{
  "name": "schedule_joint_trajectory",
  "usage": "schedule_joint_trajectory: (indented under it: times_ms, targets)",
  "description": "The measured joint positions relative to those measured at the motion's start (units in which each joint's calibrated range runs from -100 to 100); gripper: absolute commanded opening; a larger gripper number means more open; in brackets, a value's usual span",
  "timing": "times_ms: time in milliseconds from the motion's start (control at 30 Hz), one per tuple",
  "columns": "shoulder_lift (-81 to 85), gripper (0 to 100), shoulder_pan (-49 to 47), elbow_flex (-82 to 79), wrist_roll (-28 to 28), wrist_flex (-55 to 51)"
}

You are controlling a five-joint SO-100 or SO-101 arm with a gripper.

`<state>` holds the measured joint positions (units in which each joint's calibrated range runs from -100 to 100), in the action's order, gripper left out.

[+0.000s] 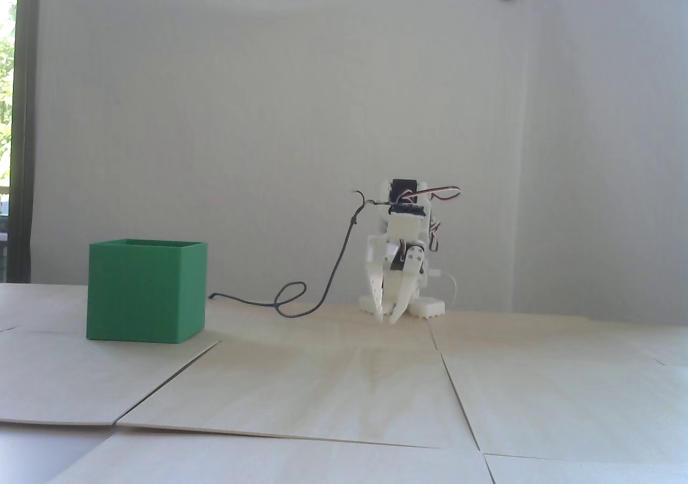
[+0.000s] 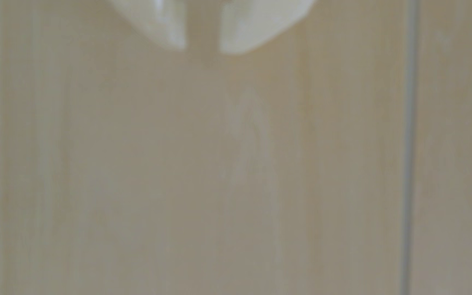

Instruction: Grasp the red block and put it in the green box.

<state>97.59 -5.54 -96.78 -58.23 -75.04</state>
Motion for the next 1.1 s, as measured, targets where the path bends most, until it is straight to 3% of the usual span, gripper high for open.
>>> schedule_joint_trajectory:
  times_ms: [1100]
  targets:
    - [0.0, 3, 0.0, 0.0, -0.46, 0.0]
